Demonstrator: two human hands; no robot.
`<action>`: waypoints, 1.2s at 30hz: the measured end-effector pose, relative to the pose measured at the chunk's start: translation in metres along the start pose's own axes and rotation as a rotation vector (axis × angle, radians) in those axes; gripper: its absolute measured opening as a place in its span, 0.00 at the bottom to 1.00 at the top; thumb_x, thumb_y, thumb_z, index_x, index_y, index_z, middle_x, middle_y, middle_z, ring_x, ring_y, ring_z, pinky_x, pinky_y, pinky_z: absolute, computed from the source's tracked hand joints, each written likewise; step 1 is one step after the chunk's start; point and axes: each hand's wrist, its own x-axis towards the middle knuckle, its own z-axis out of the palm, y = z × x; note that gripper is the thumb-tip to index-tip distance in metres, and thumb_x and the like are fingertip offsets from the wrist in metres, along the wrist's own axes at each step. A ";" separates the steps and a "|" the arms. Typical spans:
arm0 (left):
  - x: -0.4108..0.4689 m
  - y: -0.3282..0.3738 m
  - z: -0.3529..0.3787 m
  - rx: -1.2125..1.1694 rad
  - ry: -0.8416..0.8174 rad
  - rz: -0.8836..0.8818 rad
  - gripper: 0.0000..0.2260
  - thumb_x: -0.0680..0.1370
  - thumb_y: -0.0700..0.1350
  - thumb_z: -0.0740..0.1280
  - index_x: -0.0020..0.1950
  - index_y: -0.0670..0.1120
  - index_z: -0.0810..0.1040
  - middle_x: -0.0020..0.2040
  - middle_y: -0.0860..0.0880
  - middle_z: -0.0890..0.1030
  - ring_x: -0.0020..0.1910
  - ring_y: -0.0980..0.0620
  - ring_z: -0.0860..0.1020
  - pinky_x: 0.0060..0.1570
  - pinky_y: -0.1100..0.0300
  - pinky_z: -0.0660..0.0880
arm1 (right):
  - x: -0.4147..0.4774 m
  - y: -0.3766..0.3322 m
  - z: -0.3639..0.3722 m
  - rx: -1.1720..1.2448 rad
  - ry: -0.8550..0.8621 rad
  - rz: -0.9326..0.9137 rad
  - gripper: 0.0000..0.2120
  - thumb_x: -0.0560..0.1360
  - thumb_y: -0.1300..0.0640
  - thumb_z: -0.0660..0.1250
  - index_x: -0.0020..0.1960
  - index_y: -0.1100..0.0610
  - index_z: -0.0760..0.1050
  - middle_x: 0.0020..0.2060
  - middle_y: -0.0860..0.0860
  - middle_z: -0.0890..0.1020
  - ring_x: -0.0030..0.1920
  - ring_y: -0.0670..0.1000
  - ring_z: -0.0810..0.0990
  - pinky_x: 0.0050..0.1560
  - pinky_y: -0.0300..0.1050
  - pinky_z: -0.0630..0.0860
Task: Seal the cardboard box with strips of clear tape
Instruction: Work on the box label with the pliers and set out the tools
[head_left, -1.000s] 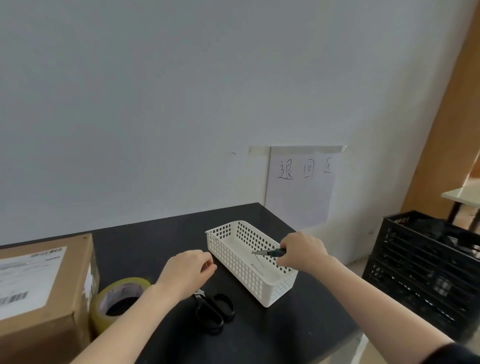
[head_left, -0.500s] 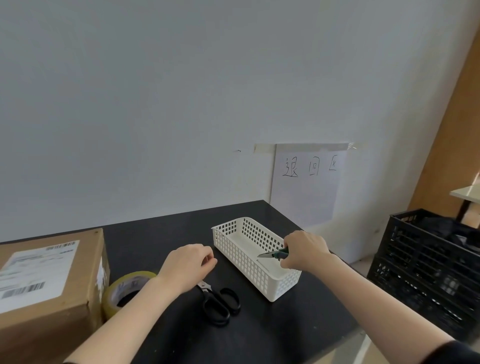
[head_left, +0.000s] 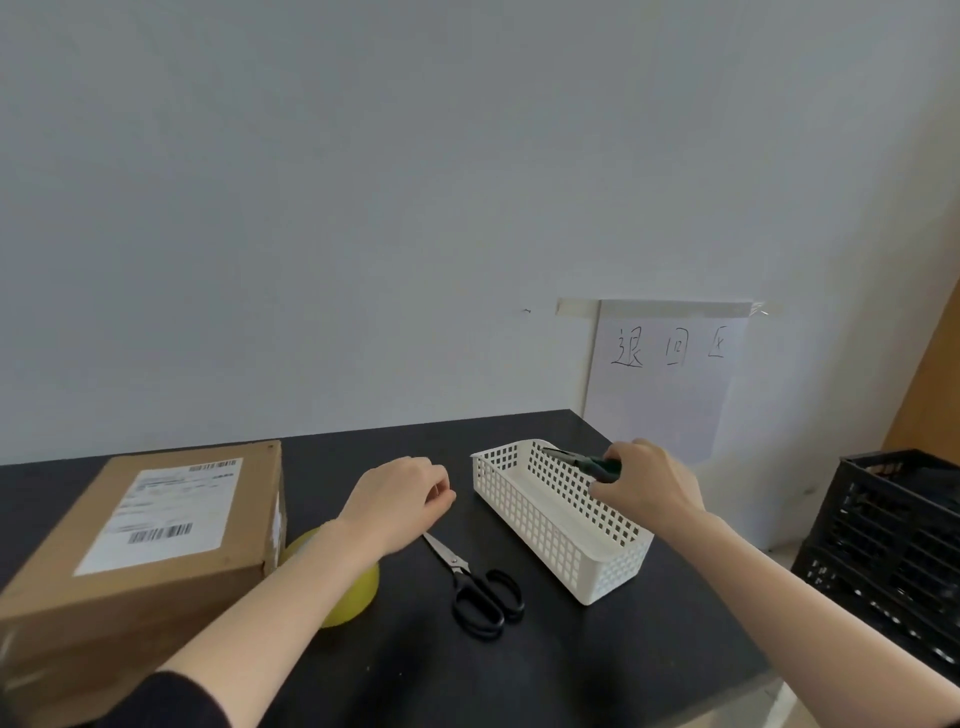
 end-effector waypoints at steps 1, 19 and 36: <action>-0.001 -0.004 -0.004 0.009 0.013 0.005 0.11 0.79 0.55 0.59 0.50 0.53 0.79 0.47 0.57 0.77 0.46 0.57 0.74 0.44 0.59 0.75 | 0.000 -0.004 -0.001 0.036 0.011 -0.004 0.10 0.68 0.46 0.67 0.48 0.48 0.77 0.41 0.46 0.76 0.38 0.48 0.77 0.32 0.41 0.69; -0.076 -0.091 -0.090 0.108 0.153 -0.150 0.11 0.80 0.52 0.61 0.56 0.51 0.79 0.55 0.56 0.78 0.50 0.57 0.75 0.42 0.65 0.71 | -0.016 -0.137 0.013 0.297 0.026 -0.209 0.13 0.68 0.47 0.68 0.51 0.48 0.78 0.47 0.45 0.77 0.45 0.49 0.76 0.37 0.42 0.68; -0.187 -0.178 -0.137 0.138 0.046 -0.397 0.15 0.83 0.44 0.56 0.65 0.53 0.76 0.62 0.57 0.76 0.59 0.56 0.73 0.55 0.59 0.74 | -0.064 -0.269 0.053 0.521 -0.247 -0.454 0.25 0.66 0.38 0.73 0.58 0.49 0.75 0.50 0.47 0.76 0.46 0.45 0.76 0.41 0.37 0.73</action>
